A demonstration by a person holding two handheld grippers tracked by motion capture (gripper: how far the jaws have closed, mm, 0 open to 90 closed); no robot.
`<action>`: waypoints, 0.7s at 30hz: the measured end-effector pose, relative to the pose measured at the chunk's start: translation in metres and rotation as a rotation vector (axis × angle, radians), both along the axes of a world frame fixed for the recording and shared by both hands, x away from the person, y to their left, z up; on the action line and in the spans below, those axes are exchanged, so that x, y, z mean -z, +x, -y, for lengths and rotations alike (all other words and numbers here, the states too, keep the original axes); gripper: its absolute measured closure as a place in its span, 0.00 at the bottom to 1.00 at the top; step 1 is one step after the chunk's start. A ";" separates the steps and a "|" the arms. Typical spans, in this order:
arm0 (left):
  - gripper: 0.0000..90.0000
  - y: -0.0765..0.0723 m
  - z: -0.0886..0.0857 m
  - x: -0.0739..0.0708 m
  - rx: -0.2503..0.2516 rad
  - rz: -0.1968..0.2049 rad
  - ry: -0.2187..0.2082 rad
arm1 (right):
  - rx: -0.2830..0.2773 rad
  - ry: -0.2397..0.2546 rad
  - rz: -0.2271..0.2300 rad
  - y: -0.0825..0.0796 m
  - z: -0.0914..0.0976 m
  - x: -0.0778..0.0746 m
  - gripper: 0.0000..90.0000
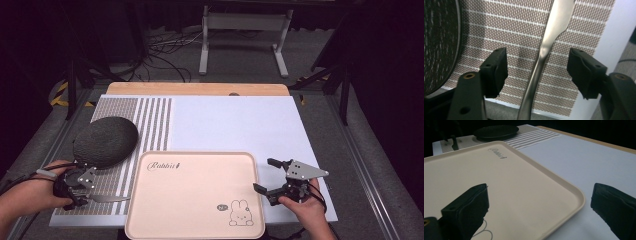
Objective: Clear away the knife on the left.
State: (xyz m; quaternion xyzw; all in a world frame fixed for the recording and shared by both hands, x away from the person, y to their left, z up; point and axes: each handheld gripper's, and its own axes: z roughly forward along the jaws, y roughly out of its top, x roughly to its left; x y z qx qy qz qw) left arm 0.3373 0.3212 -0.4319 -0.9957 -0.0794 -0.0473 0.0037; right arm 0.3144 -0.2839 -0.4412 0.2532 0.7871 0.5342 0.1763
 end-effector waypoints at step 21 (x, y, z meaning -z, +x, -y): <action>0.87 0.002 0.002 0.009 0.162 -0.078 0.073 | -0.025 -0.005 0.008 -0.002 -0.002 0.000 0.03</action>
